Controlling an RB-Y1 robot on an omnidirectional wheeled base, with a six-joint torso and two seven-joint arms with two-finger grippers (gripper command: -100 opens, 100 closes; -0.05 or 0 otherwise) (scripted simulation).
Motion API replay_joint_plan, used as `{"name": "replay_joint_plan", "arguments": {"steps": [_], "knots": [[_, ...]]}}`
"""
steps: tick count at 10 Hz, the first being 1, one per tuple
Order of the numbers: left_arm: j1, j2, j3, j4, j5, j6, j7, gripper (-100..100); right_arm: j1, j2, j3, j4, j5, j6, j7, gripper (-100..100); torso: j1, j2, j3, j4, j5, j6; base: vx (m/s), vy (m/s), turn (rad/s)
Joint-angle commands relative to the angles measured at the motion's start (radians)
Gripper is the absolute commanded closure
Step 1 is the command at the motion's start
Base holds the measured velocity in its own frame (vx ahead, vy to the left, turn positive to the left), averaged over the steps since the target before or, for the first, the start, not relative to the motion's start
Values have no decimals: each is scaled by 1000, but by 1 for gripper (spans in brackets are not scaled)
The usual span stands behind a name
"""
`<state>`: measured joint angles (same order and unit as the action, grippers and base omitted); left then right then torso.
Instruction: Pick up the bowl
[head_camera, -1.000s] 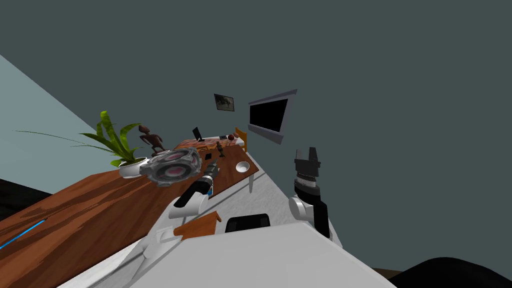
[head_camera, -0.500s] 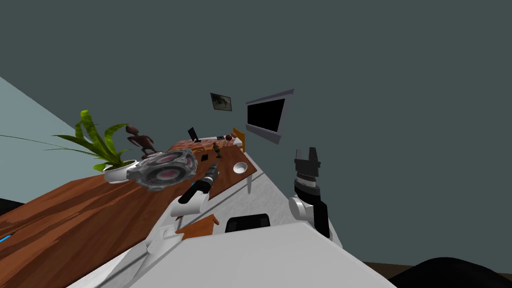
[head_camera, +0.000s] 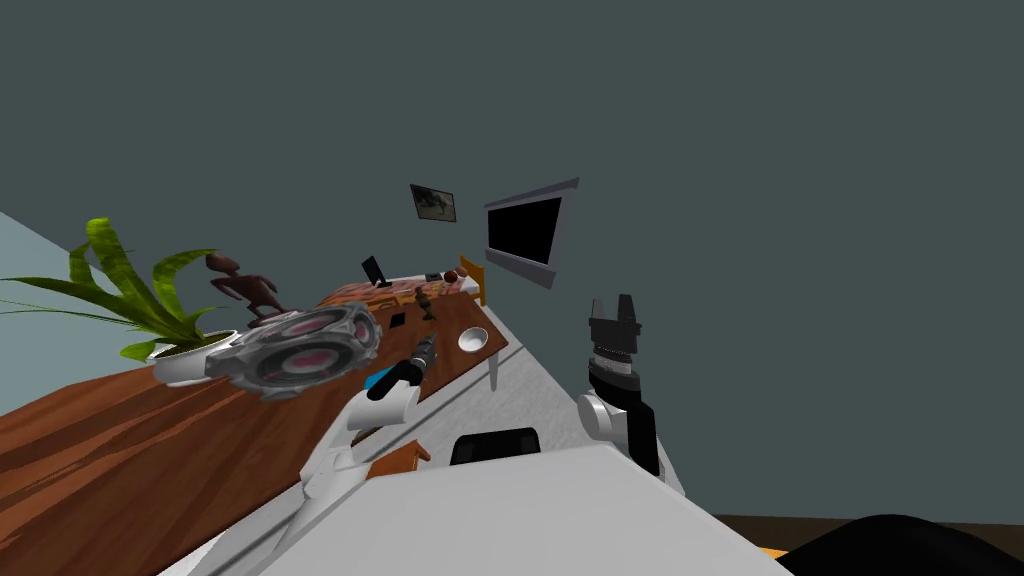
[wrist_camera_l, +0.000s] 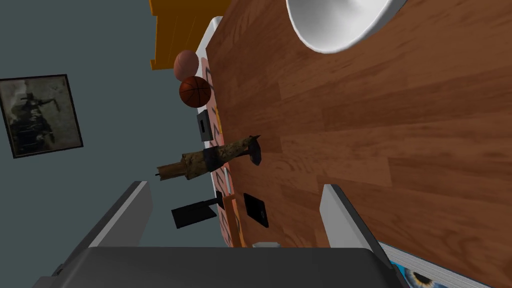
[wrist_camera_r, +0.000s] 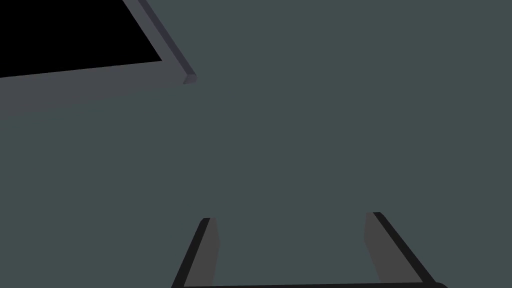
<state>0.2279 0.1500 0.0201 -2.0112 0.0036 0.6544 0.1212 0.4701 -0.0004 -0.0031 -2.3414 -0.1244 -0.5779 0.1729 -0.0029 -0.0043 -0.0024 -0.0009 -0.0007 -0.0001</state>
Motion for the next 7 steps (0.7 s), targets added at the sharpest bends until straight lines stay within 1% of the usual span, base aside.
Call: {"name": "replay_joint_plan", "arguments": {"steps": [1,2,3,4,5,6,7], "knots": [[-3,-4,-1,8,-10,50,4,-100,0,0,0,0,0,0,0,0,0,0,0,0,0,0,55,-38,-51],[-10,-7,0,25,-26,79,12,-100,0,0,0,0,0,0,0,0,0,0,0,0,0,0,62,-68,-71],[-10,-7,0,25,-26,112,12,-100,0,0,0,0,0,0,0,0,-2,0,0,0,0,0,44,-51,-50],[-16,-11,1,42,-42,137,20,-100,0,0,0,0,0,0,0,0,-1,1,0,0,0,0,61,-56,-110],[-16,-11,1,42,-42,166,20,-100,0,0,0,0,0,0,0,0,-1,0,0,0,0,0,54,-45,-56],[-21,-14,2,58,-58,197,26,-100,0,0,0,0,0,0,0,0,-1,1,0,0,0,0,51,-48,-97],[-21,-14,2,58,-58,221,26,-100,0,0,0,0,0,0,0,0,-1,1,0,0,0,0,51,-44,-58]]}}
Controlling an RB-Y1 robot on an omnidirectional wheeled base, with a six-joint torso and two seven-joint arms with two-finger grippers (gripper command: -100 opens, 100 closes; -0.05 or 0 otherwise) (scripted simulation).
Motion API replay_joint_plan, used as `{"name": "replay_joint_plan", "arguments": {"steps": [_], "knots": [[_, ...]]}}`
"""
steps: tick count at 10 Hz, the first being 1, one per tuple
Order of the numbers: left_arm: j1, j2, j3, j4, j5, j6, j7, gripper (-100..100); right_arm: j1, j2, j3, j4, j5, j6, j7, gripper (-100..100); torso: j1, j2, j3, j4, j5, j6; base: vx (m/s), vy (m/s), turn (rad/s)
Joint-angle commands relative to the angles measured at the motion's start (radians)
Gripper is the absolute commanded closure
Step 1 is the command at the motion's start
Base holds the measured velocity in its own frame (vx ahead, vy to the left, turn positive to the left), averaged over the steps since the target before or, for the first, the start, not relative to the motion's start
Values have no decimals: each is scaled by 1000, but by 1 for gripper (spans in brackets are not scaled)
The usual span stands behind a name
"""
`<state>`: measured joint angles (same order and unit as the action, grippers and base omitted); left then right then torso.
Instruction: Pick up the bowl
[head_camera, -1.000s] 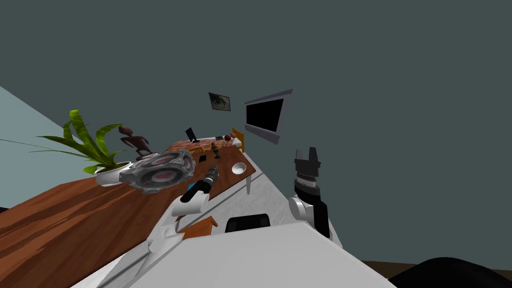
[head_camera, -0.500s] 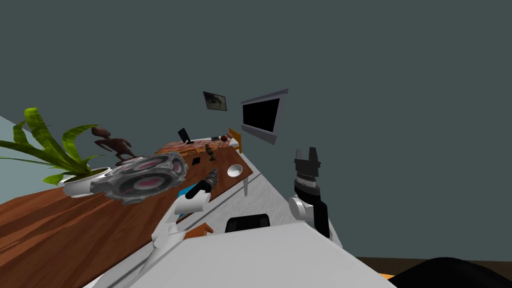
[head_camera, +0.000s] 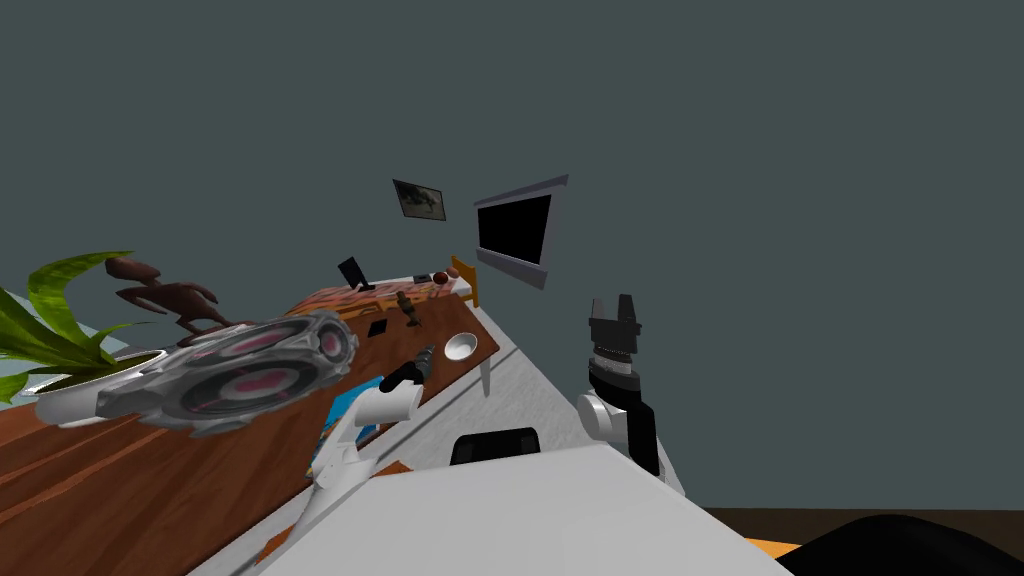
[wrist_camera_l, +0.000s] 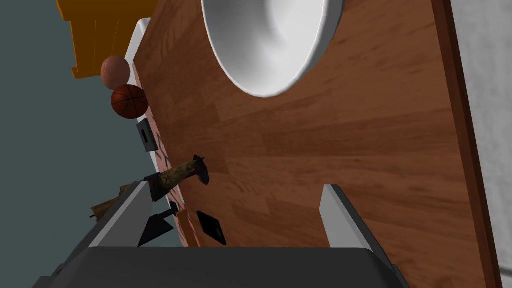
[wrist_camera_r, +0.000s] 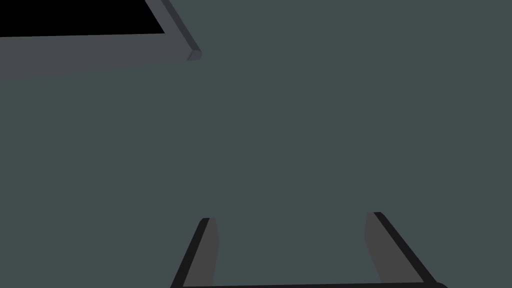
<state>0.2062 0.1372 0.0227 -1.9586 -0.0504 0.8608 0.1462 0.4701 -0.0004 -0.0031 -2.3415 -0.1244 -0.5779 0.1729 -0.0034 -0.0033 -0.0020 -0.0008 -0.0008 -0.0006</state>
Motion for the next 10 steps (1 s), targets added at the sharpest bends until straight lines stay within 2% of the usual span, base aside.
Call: {"name": "replay_joint_plan", "arguments": {"steps": [1,7,8,10], "knots": [[-4,-5,1,20,-19,50,8,-100,0,0,0,0,0,0,0,0,0,0,0,0,0,0,72,-58,-101],[-17,-17,3,60,-63,194,25,-100,0,0,0,0,0,0,0,0,1,0,0,0,0,0,61,-46,-65],[-17,-17,3,60,-63,204,25,-100,0,0,0,0,0,0,0,0,-1,-1,-1,0,0,0,62,-41,-43],[-22,-25,6,82,-88,273,33,-100,0,0,0,0,0,0,0,0,1,0,0,0,0,0,67,-42,-106]]}}
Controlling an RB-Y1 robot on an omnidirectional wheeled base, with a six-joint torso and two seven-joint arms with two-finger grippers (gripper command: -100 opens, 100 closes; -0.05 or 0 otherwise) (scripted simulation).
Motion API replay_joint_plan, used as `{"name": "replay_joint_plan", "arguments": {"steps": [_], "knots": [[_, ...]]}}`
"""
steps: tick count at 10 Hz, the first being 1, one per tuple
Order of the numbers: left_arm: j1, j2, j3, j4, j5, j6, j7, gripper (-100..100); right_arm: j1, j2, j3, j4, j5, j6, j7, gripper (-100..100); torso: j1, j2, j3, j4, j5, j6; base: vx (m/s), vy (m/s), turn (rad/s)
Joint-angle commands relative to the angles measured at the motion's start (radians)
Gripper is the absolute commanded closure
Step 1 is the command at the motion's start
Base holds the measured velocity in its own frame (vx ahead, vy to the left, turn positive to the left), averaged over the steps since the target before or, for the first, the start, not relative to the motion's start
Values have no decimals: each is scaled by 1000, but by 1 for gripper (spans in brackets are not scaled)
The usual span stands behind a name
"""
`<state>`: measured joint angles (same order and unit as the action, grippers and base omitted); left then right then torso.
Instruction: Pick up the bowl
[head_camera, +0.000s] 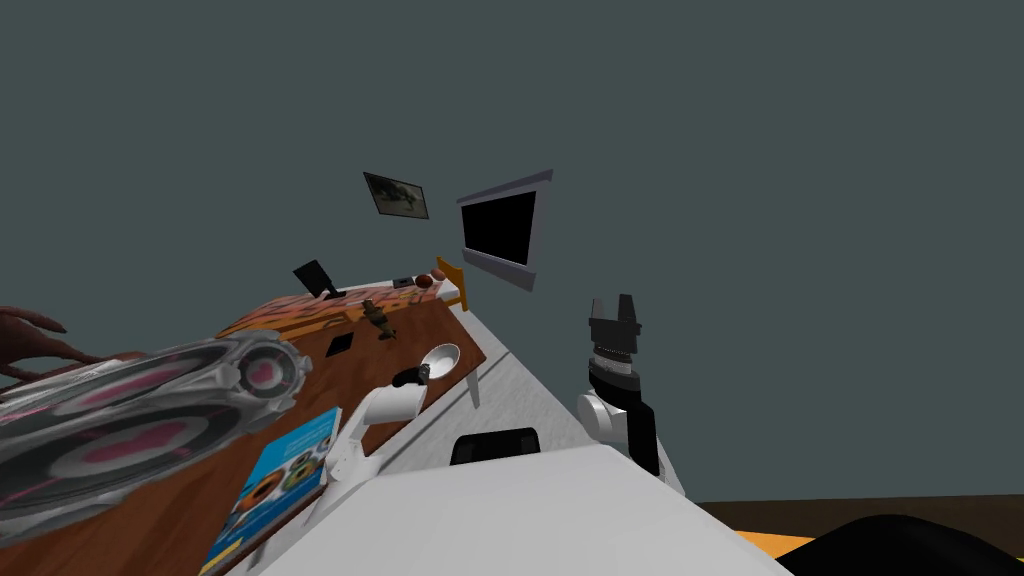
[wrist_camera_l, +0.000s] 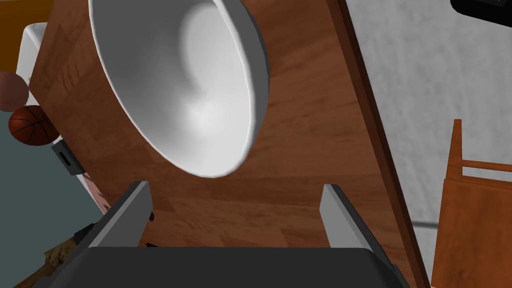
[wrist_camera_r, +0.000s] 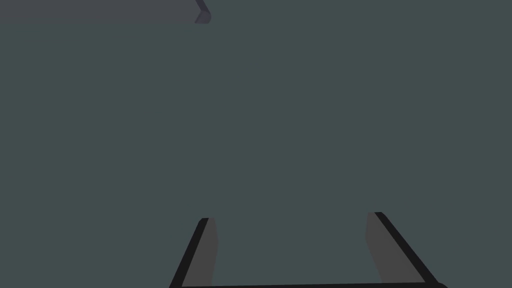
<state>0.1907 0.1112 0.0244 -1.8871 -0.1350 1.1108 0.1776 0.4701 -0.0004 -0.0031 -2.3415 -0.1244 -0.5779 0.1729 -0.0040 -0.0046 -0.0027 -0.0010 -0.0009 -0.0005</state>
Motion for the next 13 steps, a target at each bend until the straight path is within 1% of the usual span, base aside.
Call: {"name": "replay_joint_plan", "arguments": {"steps": [1,3,5,7,8,9,10,13], "knots": [[-7,1,4,11,-3,32,2,-100,0,0,0,0,0,0,0,0,0,0,0,0,0,0,70,-43,-34],[-11,-10,6,30,-23,95,9,-100,0,0,0,0,0,0,0,0,1,0,0,0,0,0,76,-35,-75],[-13,-25,9,45,-38,142,14,-100,0,0,0,0,0,0,0,0,2,-1,-1,0,0,0,116,-3,-73],[-8,-44,10,62,-47,177,17,-100,0,0,0,0,0,0,0,0,3,-2,-1,-1,1,0,91,-4,-58],[-11,-37,10,60,-43,160,16,-100,0,0,0,0,0,0,0,0,3,-1,-1,0,1,0,34,0,-10],[-11,-38,10,63,-44,164,17,0,0,0,0,0,0,0,0,0,3,2,1,0,1,-1,7,0,2],[-16,-38,13,93,-43,137,17,-100,0,0,0,0,0,0,0,0,3,4,2,1,1,0,14,2,21],[-27,-37,20,154,-41,84,16,-100,0,0,0,0,0,0,0,0,4,4,2,1,1,-1,21,6,19]]}}
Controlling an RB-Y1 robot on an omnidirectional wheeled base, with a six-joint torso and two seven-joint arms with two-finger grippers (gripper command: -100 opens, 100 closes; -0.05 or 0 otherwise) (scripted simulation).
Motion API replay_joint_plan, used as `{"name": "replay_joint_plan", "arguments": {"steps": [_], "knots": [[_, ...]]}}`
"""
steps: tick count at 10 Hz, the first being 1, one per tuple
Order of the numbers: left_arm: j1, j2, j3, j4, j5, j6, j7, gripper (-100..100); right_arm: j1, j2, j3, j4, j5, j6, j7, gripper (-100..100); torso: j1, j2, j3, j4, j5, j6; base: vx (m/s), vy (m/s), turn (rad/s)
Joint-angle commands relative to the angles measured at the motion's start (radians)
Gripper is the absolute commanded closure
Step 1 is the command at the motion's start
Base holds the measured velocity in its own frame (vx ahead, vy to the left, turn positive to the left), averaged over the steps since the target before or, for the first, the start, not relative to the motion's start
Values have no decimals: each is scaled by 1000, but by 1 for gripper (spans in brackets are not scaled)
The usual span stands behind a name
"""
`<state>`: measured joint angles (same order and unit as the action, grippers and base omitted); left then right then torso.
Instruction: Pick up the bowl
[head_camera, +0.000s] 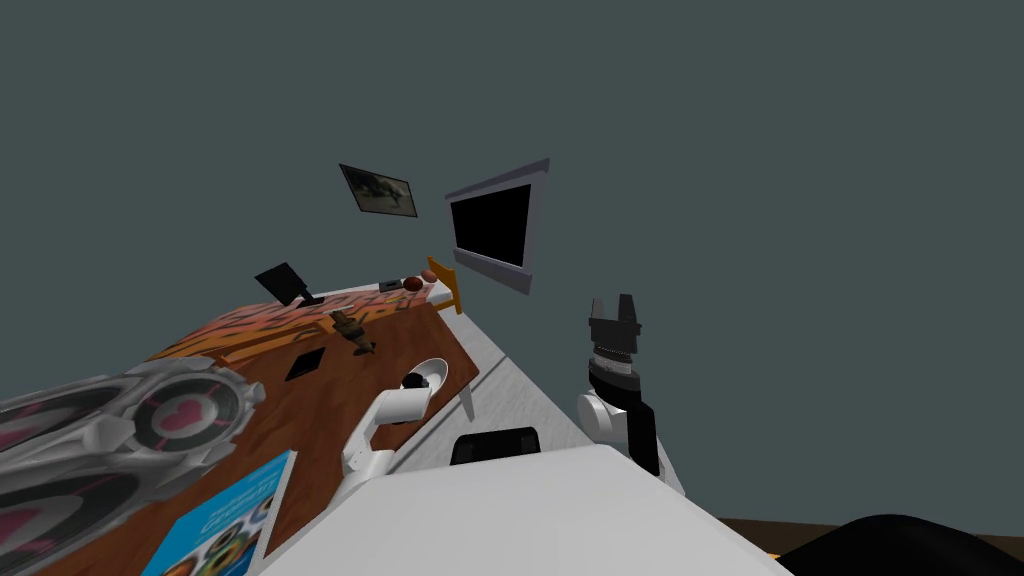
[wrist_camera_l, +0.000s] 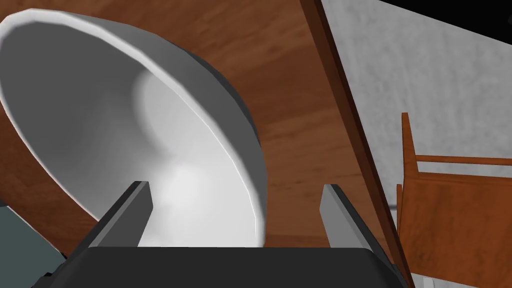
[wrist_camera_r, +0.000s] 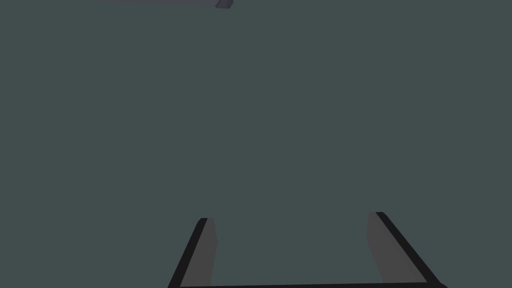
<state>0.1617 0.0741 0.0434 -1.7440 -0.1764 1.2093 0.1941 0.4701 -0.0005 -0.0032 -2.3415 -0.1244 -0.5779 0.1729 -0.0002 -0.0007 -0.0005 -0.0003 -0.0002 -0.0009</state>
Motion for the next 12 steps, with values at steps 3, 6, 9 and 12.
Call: {"name": "replay_joint_plan", "arguments": {"steps": [3,6,9,12], "knots": [[-1,0,0,3,0,-4,0,100,0,0,0,0,0,0,0,0,0,1,1,0,0,0,3,1,0],[-1,0,0,3,1,-3,0,100,0,0,0,0,0,0,0,0,-1,1,1,0,-1,0,0,0,0],[13,-1,-6,-50,-2,38,0,100,0,0,0,0,0,0,0,0,-2,3,2,1,-1,0,-12,-3,-18],[13,0,-7,-64,-1,52,-1,0,0,0,0,0,0,0,0,0,-2,4,3,1,-1,0,-15,-3,-8]]}}
